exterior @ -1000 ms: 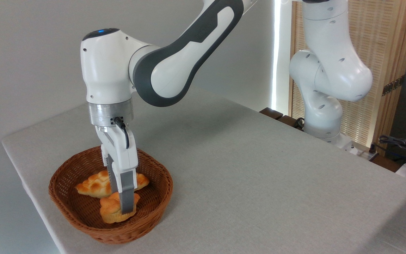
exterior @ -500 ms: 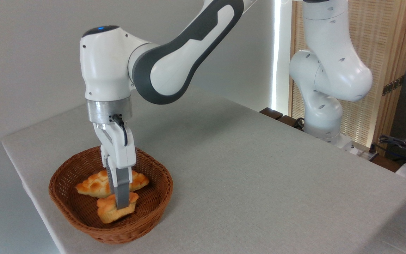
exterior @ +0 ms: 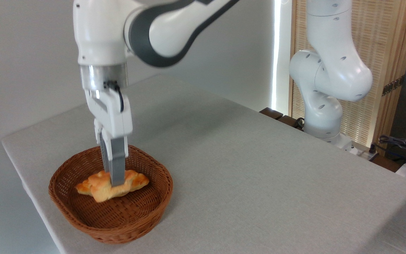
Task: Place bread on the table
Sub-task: 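Lift the bun out of the basket and carry it beside the basket, then lower the held bun onto the table surface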
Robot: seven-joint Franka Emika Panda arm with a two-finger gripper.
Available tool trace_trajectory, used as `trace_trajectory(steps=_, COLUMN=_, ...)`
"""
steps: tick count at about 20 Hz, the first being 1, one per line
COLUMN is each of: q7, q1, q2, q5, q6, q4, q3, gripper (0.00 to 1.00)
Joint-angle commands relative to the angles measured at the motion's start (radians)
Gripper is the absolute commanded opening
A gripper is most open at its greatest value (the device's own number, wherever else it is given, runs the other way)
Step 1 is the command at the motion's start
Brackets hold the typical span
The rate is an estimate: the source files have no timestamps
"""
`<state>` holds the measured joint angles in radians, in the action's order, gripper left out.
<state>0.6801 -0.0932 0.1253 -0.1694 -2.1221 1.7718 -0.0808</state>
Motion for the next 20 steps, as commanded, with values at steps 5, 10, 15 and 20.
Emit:
trace_trajectory(steps=5, q7=0.074, q1=0.01, q2=-0.195, q5=0.005, q6=0.275, q4=0.084, q3=0.024, gripper=0.37)
trace_trajectory(steps=10, q7=0.239, q1=0.007, q2=-0.374, q5=0.005, q6=0.307, q4=0.286, q3=0.082, gripper=0.43)
trace_trajectory(steps=15, q7=0.24, q1=-0.022, q2=-0.372, q5=0.005, q6=0.309, q4=0.376, q3=0.082, gripper=0.49)
trace_trajectory(steps=20, q7=0.239, q1=-0.06, q2=-0.351, q5=0.016, q6=0.301, q4=0.4, q3=0.082, gripper=0.88)
